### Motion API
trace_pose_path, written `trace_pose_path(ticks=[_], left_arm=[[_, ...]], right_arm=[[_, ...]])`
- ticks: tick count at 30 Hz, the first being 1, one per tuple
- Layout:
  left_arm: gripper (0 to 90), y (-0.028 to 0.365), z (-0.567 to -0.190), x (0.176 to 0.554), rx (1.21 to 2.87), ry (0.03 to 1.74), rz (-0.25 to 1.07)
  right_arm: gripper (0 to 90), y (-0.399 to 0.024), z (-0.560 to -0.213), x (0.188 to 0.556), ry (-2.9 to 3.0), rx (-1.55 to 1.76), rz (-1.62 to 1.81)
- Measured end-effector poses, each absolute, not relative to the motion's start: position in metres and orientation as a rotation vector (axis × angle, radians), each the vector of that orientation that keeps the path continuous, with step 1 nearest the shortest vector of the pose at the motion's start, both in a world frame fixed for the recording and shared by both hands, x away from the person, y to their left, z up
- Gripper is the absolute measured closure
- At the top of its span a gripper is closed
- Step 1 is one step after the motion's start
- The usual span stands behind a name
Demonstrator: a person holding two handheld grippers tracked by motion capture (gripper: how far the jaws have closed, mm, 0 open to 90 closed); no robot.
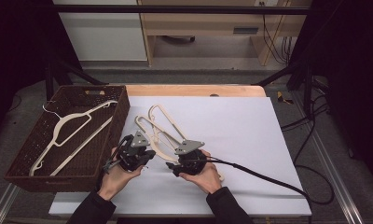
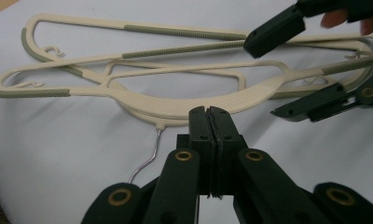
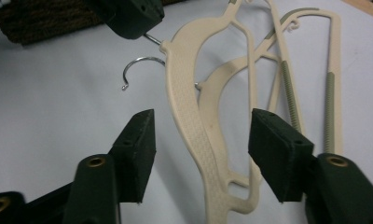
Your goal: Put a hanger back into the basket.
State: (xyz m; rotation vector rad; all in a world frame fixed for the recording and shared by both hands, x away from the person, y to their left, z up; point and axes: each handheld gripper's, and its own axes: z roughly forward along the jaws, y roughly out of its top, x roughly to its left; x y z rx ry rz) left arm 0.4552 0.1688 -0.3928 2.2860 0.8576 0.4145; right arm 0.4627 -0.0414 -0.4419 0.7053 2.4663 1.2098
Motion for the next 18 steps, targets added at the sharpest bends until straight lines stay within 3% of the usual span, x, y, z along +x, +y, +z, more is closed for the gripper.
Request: trace_pose_path(ticks=[11,13,18], left_arm=[[88.6,0.1651,-0.3915,0.4517,2.279,0.851,0.408],[88.6,0.164,-0.3913,0.451,2.287,0.85,0.414],[88.0,0.1654,-0.3904,0.4511,2.261,0.851,0.407]], right_arm=[[64.4,-0.038,-0.4482,0.4624,2.484,0.66,1.154],[71.5,-0.038,-0.4495,0.4623,2.502,0.631,1.147],[73.5,-0.0388,-0.4487,0.461,2.503,0.583,1.134]])
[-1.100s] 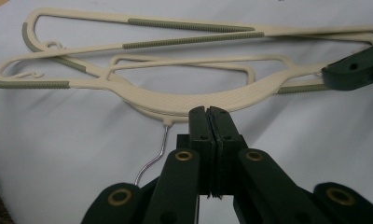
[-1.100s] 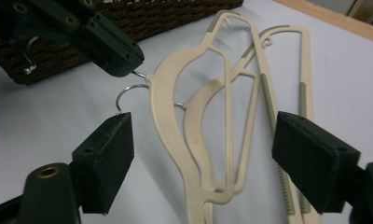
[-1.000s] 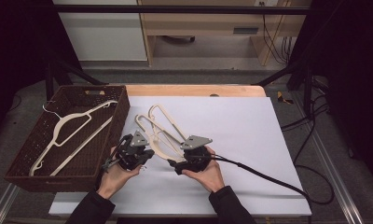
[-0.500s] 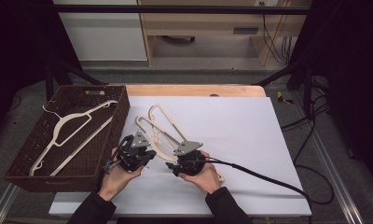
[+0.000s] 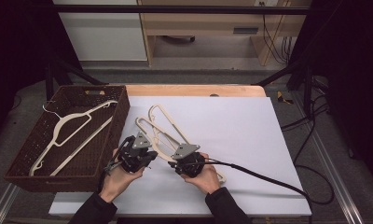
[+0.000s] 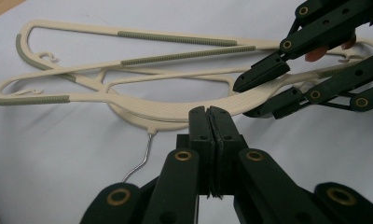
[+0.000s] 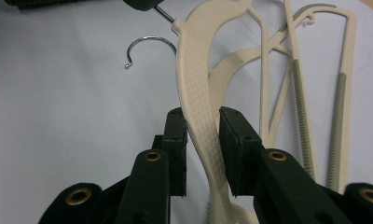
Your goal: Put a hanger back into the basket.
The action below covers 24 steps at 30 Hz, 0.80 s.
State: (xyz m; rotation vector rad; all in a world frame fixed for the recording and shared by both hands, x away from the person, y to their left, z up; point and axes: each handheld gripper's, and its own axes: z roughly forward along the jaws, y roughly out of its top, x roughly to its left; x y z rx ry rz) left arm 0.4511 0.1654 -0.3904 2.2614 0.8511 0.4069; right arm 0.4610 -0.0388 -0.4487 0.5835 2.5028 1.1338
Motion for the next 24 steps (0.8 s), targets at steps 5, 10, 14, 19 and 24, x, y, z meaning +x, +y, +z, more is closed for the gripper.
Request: trace_pose_path(ticks=[5,10,14,19,24], left_arm=[[71.9,0.175,-0.382,0.45,2.144,0.843,0.405],[44.2,0.193,-0.366,0.446,2.006,0.831,0.438],[29.4,0.213,-0.353,0.444,1.892,0.82,0.458],[17.7,0.225,-0.349,0.445,1.854,0.82,0.48],[14.5,0.231,-0.35,0.448,1.859,0.823,0.495]], right_arm=[[75.8,-0.041,-0.447,0.46,2.484,0.541,1.12],[78.8,-0.044,-0.441,0.46,2.472,0.529,1.107],[79.7,-0.048,-0.435,0.461,2.459,0.538,1.098],[80.7,-0.053,-0.429,0.462,2.438,0.54,1.084],[81.8,-0.057,-0.423,0.463,2.412,0.563,1.046]])
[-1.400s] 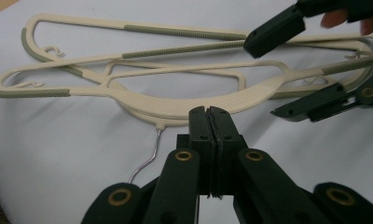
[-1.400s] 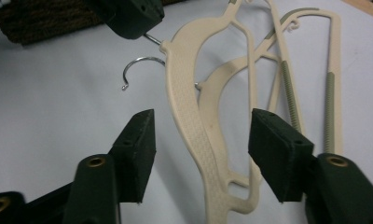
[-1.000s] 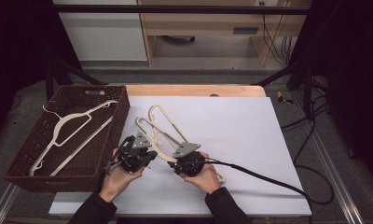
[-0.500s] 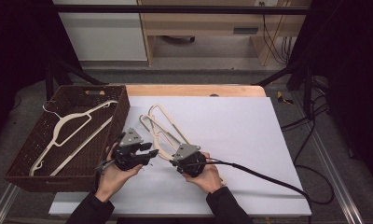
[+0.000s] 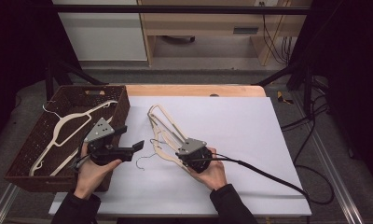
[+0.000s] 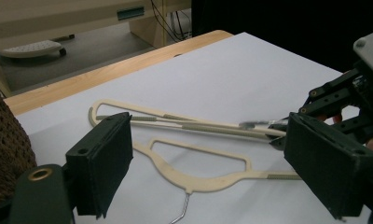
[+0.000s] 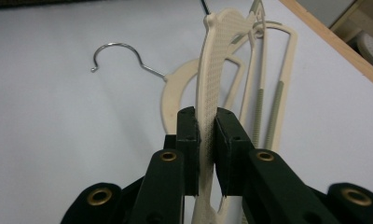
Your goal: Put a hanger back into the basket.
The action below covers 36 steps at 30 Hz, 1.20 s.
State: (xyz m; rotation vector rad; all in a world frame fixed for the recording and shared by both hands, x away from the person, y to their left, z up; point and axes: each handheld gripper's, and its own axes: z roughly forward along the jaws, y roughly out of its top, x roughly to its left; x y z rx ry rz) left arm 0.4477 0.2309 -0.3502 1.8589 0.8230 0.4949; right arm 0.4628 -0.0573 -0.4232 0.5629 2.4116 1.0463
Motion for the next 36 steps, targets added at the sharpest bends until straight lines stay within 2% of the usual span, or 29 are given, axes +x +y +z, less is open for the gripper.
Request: trace_pose_path(ticks=[5,12,24,33,36], left_arm=[[9.7,0.229,-0.355,0.45,1.873,0.82,0.489],[8.1,0.225,-0.358,0.451,1.893,0.804,0.5],[8.3,0.213,-0.361,0.449,1.923,0.763,0.486],[8.9,0.186,-0.362,0.444,2.01,0.647,0.483],[11.7,0.176,-0.365,0.448,2.042,0.604,0.451]], right_arm=[[83.7,-0.068,-0.417,0.466,2.35,0.621,1.055],[86.9,-0.096,-0.407,0.475,2.261,0.717,1.077],[87.3,-0.13,-0.38,0.464,2.278,0.688,1.265],[87.3,-0.131,-0.379,0.448,2.402,0.601,1.377],[87.3,-0.129,-0.38,0.444,2.436,0.57,1.412]])
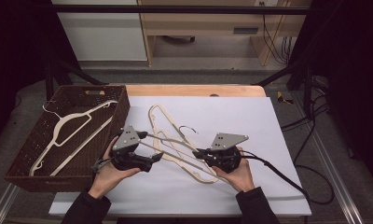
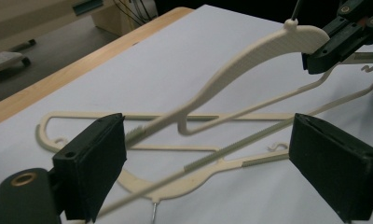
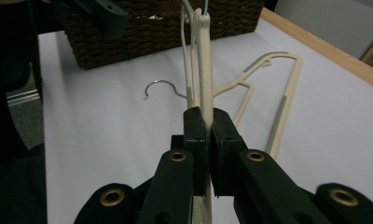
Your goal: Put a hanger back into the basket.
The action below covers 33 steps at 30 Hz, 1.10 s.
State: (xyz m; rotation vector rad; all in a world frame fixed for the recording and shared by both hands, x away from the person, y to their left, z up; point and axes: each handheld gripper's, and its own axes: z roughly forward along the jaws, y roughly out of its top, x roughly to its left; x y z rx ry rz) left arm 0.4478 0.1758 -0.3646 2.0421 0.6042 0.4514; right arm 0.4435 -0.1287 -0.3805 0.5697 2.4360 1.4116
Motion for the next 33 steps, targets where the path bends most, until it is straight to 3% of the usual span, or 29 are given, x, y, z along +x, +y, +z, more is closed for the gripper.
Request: trace_pose_path(ticks=[5,9,16,24,33], left_arm=[[19.3,0.16,-0.37,0.455,2.108,0.558,0.416],[31.6,0.151,-0.374,0.458,2.145,0.509,0.396],[63.2,0.15,-0.377,0.455,2.191,0.453,0.323],[70.0,0.148,-0.378,0.447,2.274,0.426,0.356],[80.3,0.146,-0.379,0.44,2.316,0.434,0.295]], right_arm=[[87.3,-0.126,-0.383,0.439,2.48,0.533,1.417],[87.2,-0.125,-0.385,0.437,2.502,0.51,1.416],[87.2,-0.123,-0.387,0.434,2.556,0.479,1.431],[85.8,-0.122,-0.391,0.434,2.583,0.476,1.419],[73.3,-0.119,-0.399,0.435,2.468,0.54,1.338]])
